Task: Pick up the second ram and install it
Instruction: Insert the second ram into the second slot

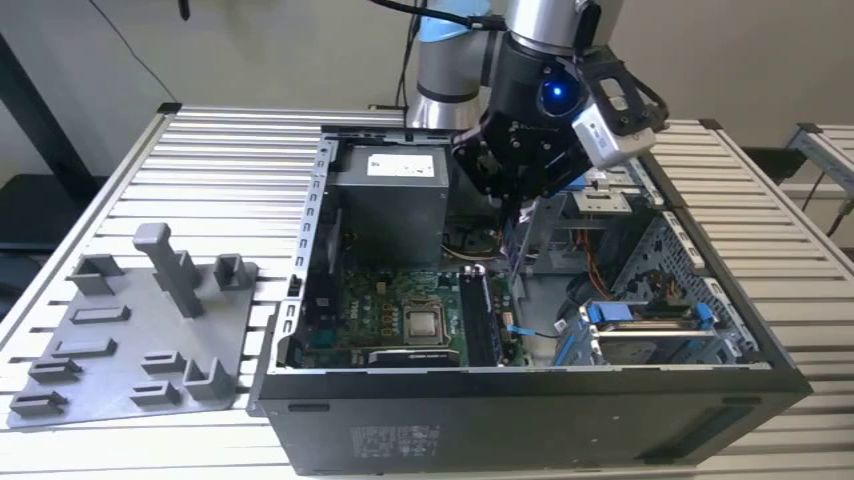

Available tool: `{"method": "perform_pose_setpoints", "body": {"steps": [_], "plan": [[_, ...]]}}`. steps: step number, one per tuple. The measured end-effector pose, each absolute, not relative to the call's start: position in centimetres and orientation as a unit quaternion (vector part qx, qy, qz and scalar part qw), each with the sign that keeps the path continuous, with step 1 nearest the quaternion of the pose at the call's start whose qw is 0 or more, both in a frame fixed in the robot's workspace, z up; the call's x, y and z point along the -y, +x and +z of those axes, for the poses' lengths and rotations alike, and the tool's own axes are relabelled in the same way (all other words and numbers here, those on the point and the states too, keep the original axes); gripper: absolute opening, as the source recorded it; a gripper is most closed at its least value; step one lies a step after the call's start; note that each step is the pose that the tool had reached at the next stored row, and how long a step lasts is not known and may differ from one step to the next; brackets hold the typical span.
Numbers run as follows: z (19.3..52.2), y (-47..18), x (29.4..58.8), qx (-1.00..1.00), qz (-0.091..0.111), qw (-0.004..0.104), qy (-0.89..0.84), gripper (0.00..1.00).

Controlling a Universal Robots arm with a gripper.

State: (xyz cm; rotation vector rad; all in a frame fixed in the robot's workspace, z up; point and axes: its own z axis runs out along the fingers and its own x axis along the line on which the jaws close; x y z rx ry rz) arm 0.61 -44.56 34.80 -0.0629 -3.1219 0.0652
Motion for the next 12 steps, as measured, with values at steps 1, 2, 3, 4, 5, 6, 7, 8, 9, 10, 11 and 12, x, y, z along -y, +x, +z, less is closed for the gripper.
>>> {"method": "perform_pose_setpoints", "body": {"steps": [1,2,3,4,5,6,7,8,9,10,11,12], "plan": [[34.71,0.61,44.56,1.0,0.021,0.009,-0.02,0.14],[34.64,0.61,44.55,1.0,0.021,0.009,-0.02,0.14],[34.57,0.61,44.53,1.0,0.021,0.009,-0.02,0.14],[34.5,0.61,44.52,1.0,0.022,0.009,-0.02,0.14],[34.43,0.61,44.5,1.0,0.022,0.009,-0.02,0.14],[34.36,0.61,44.49,1.0,0.022,0.009,-0.02,0.14],[34.29,0.61,44.49,1.0,0.022,0.009,-0.02,0.14],[34.21,0.61,44.49,1.0,0.022,0.009,-0.02,0.14],[34.15,0.61,44.49,1.0,0.022,0.009,-0.02,0.14],[34.07,0.61,44.49,1.0,0.022,0.009,-0.02,0.14],[33.98,0.61,44.49,1.0,0.022,0.009,-0.02,0.14],[33.88,0.61,44.48,1.0,0.022,0.009,-0.02,0.14]]}}
